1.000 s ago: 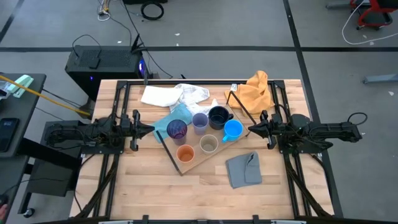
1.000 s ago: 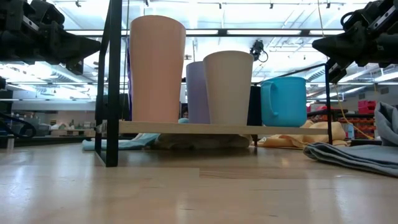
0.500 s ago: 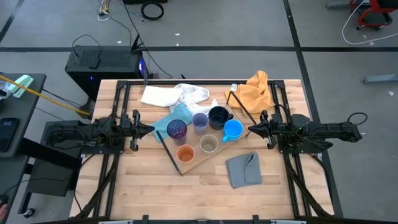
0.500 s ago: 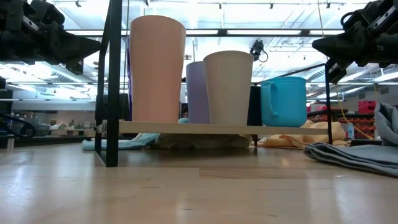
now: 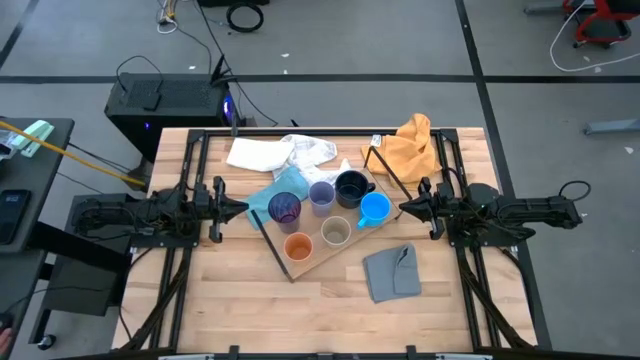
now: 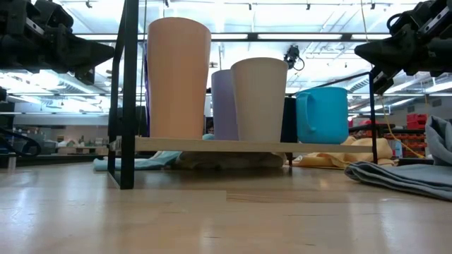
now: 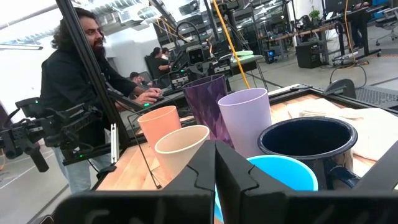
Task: Stack small to large cups/mugs on shelf
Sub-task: Return to Home Position
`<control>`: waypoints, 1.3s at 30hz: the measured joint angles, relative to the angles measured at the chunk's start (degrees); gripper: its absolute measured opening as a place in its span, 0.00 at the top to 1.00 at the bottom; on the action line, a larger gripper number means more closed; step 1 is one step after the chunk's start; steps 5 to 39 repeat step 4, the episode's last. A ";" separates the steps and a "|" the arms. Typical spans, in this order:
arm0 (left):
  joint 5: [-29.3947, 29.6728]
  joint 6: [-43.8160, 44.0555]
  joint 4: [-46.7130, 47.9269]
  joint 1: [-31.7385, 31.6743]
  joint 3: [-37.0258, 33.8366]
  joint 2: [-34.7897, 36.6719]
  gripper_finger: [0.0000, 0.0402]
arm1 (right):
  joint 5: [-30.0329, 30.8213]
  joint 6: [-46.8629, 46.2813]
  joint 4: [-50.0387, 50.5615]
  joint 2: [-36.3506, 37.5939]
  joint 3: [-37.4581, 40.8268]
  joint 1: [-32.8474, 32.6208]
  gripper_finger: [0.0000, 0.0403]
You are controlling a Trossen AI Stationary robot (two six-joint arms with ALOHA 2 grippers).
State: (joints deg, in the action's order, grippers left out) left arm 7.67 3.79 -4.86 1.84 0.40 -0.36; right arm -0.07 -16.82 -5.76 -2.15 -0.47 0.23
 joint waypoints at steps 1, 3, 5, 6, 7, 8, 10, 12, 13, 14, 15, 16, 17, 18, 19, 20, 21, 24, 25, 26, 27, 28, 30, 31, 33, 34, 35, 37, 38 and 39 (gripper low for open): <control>0.00 -0.02 0.00 0.01 0.00 0.00 0.92 | 0.01 0.00 0.00 0.00 0.00 0.00 0.98; 0.01 0.00 0.00 0.00 0.00 0.00 0.93 | -0.01 0.00 -0.02 0.00 0.00 0.00 0.98; -0.01 0.00 0.02 0.01 0.00 0.01 0.93 | -0.01 0.00 0.00 0.00 0.00 0.00 0.98; -0.01 0.00 0.02 0.01 0.00 0.01 0.93 | -0.01 0.00 0.00 0.00 0.00 0.00 0.98; -0.01 0.00 0.02 0.01 0.00 0.01 0.93 | -0.01 0.00 0.00 0.00 0.00 0.00 0.98; -0.01 0.00 0.02 0.01 0.00 0.01 0.93 | -0.01 0.00 0.00 0.00 0.00 0.00 0.98; -0.01 0.00 0.02 0.01 0.00 0.01 0.93 | -0.01 0.00 0.00 0.00 0.00 0.00 0.98; -0.01 0.00 0.02 0.01 0.00 0.01 0.93 | -0.01 0.00 0.00 0.00 0.00 0.00 0.98; -0.01 0.00 0.02 0.01 0.00 0.01 0.93 | -0.01 0.00 0.00 0.00 0.00 0.00 0.98; -0.01 0.00 0.02 0.01 0.00 0.01 0.93 | -0.01 0.00 0.00 0.00 0.00 0.00 0.98; -0.01 0.00 0.02 0.01 0.00 0.01 0.93 | -0.01 0.00 0.00 0.00 0.00 0.00 0.98; -0.01 0.00 0.02 0.01 0.00 0.01 0.93 | -0.01 0.00 0.00 0.00 0.00 0.00 0.98; -0.01 0.00 0.02 0.01 0.00 0.01 0.93 | -0.01 0.00 0.00 0.00 0.00 0.00 0.98; -0.01 0.00 0.02 0.01 0.00 0.01 0.93 | -0.01 0.00 0.00 0.00 0.00 0.00 0.98; -0.01 0.00 0.02 0.01 0.00 0.01 0.93 | -0.01 0.00 0.00 0.00 0.00 0.00 0.98; -0.01 0.00 0.02 0.01 0.00 0.01 0.93 | -0.01 0.00 0.00 0.00 0.00 0.00 0.98; -0.01 0.00 0.02 0.01 0.00 0.01 0.93 | -0.01 0.00 0.00 0.00 0.00 0.00 0.98; -0.01 0.00 0.02 0.01 0.00 0.01 0.93 | -0.01 0.00 0.00 0.00 0.00 0.00 0.98; -0.01 0.00 0.02 0.01 0.00 0.01 0.93 | -0.01 0.00 0.00 0.00 0.00 0.00 0.98; -0.01 0.00 0.02 0.01 0.00 0.01 0.93 | -0.01 0.00 0.00 0.00 0.00 0.00 0.98; -0.01 0.00 0.02 0.01 0.00 0.01 0.93 | -0.01 0.00 0.00 0.00 0.00 0.00 0.98; -0.01 0.00 0.02 0.01 0.00 0.01 0.93 | -0.01 0.00 0.00 0.00 0.00 0.00 0.98; -0.01 0.00 0.02 0.01 0.00 0.01 0.93 | -0.01 0.00 0.00 0.00 0.00 0.00 0.98; -0.01 0.00 0.02 0.01 0.00 0.01 0.93 | -0.01 0.00 0.00 0.00 0.00 0.00 0.98; -0.01 0.00 0.02 0.01 0.00 0.01 0.93 | -0.01 0.00 0.00 0.00 0.00 0.00 0.98; -0.01 0.00 0.02 0.01 0.00 0.01 0.93 | -0.01 0.00 0.00 0.00 0.00 0.00 0.98; -0.01 0.00 0.02 0.01 0.00 0.01 0.93 | -0.01 0.00 0.00 0.00 0.00 0.00 0.98; -0.01 0.00 0.02 0.01 0.00 0.01 0.93 | -0.01 0.00 0.00 0.00 0.00 0.00 0.98; -0.01 0.00 0.02 0.01 0.00 0.01 0.93 | -0.01 0.00 0.00 0.00 0.00 0.00 0.98; -0.01 0.00 0.02 0.01 0.00 0.01 0.93 | -0.01 0.00 0.00 0.00 0.00 0.00 0.98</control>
